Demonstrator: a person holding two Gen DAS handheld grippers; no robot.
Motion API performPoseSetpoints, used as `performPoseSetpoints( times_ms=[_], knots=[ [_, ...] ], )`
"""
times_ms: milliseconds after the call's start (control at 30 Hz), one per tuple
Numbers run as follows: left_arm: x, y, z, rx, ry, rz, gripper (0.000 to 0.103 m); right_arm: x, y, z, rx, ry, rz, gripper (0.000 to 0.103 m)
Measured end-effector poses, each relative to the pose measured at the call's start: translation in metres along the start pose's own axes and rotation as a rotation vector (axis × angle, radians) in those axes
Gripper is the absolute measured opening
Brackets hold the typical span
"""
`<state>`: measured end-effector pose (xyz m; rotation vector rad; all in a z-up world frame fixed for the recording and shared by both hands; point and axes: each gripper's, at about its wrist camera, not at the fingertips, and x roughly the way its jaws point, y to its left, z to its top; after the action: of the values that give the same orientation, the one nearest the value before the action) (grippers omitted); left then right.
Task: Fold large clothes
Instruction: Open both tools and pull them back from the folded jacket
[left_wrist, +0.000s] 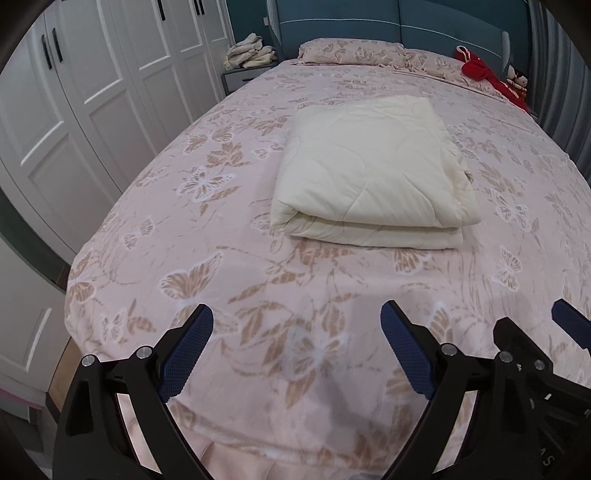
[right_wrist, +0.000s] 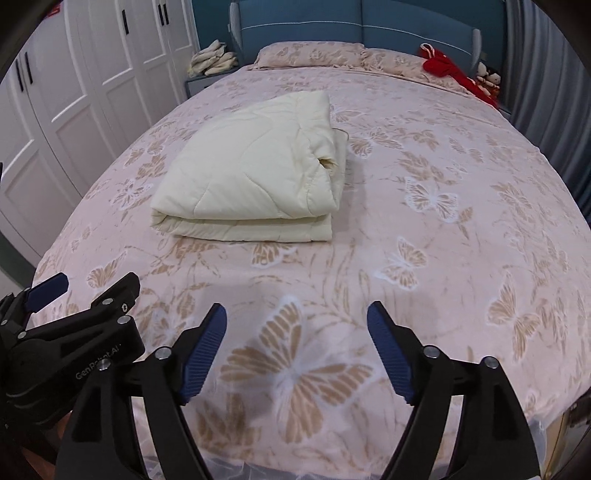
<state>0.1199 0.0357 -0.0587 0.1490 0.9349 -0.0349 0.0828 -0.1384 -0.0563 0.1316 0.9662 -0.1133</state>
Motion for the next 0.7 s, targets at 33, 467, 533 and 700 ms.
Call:
performPoseSetpoints(
  times_ms=[33,467,533,700],
  knots=[
    [-0.003,0.0,-0.002,0.0,-0.003,0.0,0.09,-0.002,-0.001,-0.002,0.004,0.0,0.003,0.078],
    [-0.034,0.011,-0.029,-0.024,-0.054,0.006,0.092,-0.03,-0.002,-0.029,0.026,-0.05,0.003,0.08],
    [-0.038,0.012,-0.032,-0.024,-0.063,0.013,0.093,-0.033,-0.001,-0.032,0.025,-0.058,0.005,0.08],
    [-0.042,0.017,-0.038,-0.026,-0.073,0.015,0.095,-0.038,0.001,-0.039,0.022,-0.069,0.008,0.08]
  ],
)
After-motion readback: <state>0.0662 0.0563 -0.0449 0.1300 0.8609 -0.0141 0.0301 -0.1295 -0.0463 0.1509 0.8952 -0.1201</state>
